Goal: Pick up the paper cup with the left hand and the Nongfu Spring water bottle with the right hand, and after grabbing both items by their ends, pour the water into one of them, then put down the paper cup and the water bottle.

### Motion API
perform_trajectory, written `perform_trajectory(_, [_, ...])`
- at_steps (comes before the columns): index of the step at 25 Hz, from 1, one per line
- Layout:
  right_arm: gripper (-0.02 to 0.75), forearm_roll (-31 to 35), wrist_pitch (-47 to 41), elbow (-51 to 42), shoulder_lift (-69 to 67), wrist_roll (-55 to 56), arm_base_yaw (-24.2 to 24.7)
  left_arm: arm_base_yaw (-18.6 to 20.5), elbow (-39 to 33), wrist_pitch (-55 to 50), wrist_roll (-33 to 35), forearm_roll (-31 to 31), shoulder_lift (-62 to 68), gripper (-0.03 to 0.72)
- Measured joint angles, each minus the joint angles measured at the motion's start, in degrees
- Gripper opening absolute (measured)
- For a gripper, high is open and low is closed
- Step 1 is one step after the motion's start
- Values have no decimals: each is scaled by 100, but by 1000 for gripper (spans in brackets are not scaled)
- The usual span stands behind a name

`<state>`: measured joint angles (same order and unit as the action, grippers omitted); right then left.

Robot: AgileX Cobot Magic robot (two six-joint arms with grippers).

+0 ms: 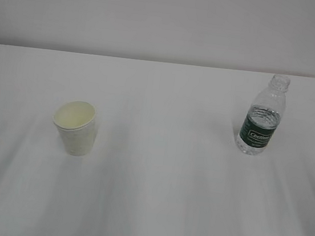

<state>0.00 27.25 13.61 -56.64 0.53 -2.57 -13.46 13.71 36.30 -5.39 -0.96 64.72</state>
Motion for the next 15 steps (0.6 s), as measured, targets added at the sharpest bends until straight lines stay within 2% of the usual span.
perform_trajectory(5, [522,-165,573,-119,-596,238,0,0,-330,632,-90,-256,131,403])
perform_trajectory(15, [520,-709,1345,-119,-1613,563,0,0,-327,1290,-273,-784,809,399])
